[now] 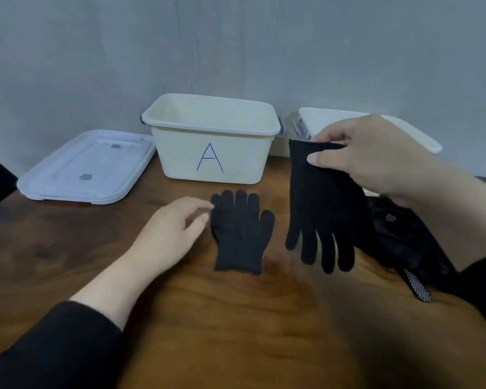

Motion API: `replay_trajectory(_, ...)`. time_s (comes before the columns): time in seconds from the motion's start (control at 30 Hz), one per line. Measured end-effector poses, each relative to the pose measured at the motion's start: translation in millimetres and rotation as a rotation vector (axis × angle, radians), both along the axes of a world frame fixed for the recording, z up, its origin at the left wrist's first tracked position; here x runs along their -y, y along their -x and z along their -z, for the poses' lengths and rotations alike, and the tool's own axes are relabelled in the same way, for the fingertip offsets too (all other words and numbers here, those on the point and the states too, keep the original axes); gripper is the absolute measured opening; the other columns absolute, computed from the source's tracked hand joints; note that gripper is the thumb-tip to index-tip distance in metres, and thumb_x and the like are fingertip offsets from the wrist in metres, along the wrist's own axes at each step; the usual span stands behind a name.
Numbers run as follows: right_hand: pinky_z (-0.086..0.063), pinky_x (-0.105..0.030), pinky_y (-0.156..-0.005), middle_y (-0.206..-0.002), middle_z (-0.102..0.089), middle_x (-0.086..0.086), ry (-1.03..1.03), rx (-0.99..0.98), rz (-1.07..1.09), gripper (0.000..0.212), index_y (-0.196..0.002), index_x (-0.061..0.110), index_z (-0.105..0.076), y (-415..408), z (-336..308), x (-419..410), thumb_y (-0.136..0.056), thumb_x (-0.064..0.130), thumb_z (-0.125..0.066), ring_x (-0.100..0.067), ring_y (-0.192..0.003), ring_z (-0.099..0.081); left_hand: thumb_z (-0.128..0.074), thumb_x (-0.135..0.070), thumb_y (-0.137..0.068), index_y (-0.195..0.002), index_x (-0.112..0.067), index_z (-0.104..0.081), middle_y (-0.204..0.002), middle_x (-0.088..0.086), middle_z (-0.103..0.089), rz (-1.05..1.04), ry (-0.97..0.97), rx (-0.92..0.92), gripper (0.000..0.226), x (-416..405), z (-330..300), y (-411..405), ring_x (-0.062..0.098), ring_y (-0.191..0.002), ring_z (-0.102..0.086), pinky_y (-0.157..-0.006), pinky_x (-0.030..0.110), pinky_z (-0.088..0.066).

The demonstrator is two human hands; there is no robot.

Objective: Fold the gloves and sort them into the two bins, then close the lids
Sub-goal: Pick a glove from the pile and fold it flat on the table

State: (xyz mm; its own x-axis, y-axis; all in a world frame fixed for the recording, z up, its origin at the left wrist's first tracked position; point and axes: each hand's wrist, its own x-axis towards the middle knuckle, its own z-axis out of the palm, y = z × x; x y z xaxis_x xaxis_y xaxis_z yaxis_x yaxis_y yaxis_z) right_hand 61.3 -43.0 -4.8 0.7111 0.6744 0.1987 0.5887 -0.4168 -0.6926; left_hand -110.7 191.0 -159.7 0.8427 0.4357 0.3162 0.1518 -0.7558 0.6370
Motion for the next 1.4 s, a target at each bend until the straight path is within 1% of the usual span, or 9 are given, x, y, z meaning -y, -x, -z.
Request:
replay_trajectory(0.1,-0.051,-0.014,-0.057,-0.077,-0.074,0.010,0.088,0.044,-0.078,0.008,-0.087,0.024,-0.076,-1.0,-8.2,-21.5,-0.093,0.021,-0.071,-0.004,-0.065,-0.068,-0.056,-0.034,-0.100,-0.136,-0.036,-0.058,-0.151,-0.019,-0.043,0.163,-0.181,-0.253,0.036,-12.0,11.1,3.3,0.002,-0.144,-0.032,-0.122,0.035,-0.022)
replay_trajectory(0.17,-0.048,-0.014,-0.059,-0.079,-0.074,0.010,0.103,0.097,-0.046,0.007,-0.090,0.025,-0.076,-7.1,-10.3,-37.8,-0.094,0.024,-0.070,-0.004,-0.070,-0.067,-0.054,-0.040,-0.100,-0.141,-0.037,-0.053,-0.157,-0.017,-0.034,0.172,-0.209,-0.329,0.041,-11.5,11.9,2.3,0.003,-0.148,-0.022,-0.124,0.032,-0.011)
replay_trajectory(0.37,-0.045,-0.011,-0.062,-0.072,-0.069,0.015,-0.281,0.267,-0.032,0.013,-0.094,0.029,-0.072,11.0,4.1,-57.7,-0.098,0.019,-0.063,0.001,-0.064,-0.061,-0.056,-0.026,-0.100,-0.125,-0.031,-0.065,-0.136,-0.018,-0.055,0.045,-0.081,-0.151,0.027,-14.2,5.3,5.0,0.002,-0.126,-0.048,-0.109,0.022,-0.034)
replay_trajectory(0.5,-0.046,-0.020,-0.095,-0.106,-0.074,0.013,-0.093,0.433,-0.215,0.017,-0.106,0.023,-0.077,51.7,102.1,-43.7,-0.097,0.028,-0.063,-0.002,-0.102,-0.064,-0.054,-0.018,-0.099,-0.115,-0.029,-0.067,-0.114,-0.019,-0.062,-0.058,-0.018,-0.039,0.023,-15.2,1.2,4.6,0.000,-0.102,-0.056,-0.087,0.017,-0.040)
replay_trajectory(0.67,-0.030,-0.018,-0.115,-0.138,-0.055,0.029,0.093,0.197,-0.260,0.044,-0.131,0.035,-0.066,78.1,173.1,-23.0,-0.095,0.056,-0.052,0.004,-0.134,-0.045,-0.056,-0.019,-0.098,-0.117,-0.027,-0.068,-0.113,-0.018,-0.063,0.026,-0.025,-0.048,0.025,-8.1,6.7,-1.6,0.001,-0.106,-0.058,-0.098,0.026,-0.044)
replay_trajectory(0.87,-0.035,-0.007,-0.099,-0.125,-0.054,0.026,0.034,0.141,-0.068,0.034,-0.125,0.030,-0.068,58.5,170.3,-18.5,-0.095,0.043,-0.058,0.005,-0.119,-0.052,-0.058,-0.047,-0.094,-0.127,-0.036,-0.063,-0.127,-0.020,-0.051,0.082,-0.103,-0.124,0.035,0.6,12.9,-6.0,0.004,-0.118,-0.051,-0.107,0.040,-0.041)
replay_trajectory(1.07,-0.031,-0.006,-0.106,-0.129,-0.054,0.030,0.081,0.126,-0.105,0.031,-0.125,0.033,-0.067,43.4,170.4,-13.7,-0.096,0.040,-0.059,0.009,-0.126,-0.047,-0.055,-0.075,-0.075,-0.110,-0.047,-0.064,-0.117,-0.027,-0.044,0.367,-0.172,-0.240,0.046,-0.5,6.6,3.7,0.000,-0.121,-0.040,-0.108,0.019,-0.018)
replay_trajectory(1.17,-0.028,0.000,-0.101,-0.128,-0.054,0.032,0.059,0.100,-0.124,0.027,-0.121,0.036,-0.067,41.5,163.9,-9.6,-0.095,0.040,-0.059,0.010,-0.125,-0.047,-0.050,-0.072,-0.078,-0.115,-0.045,-0.065,-0.121,-0.027,-0.042,0.372,-0.222,-0.251,0.048,2.4,9.9,4.0,-0.007,-0.123,-0.033,-0.109,0.013,-0.008)
replay_trajectory(1.4,-0.032,0.001,-0.084,-0.137,-0.039,0.035,0.177,0.092,-0.286,0.030,-0.122,0.046,-0.060,41.5,158.5,5.2,-0.093,0.049,-0.062,0.019,-0.109,-0.047,-0.049,-0.055,-0.093,-0.101,-0.039,-0.074,-0.119,-0.024,-0.054,0.378,-0.282,-0.183,0.031,10.8,12.7,0.5,-0.002,-0.110,-0.048,-0.100,0.024,-0.030)
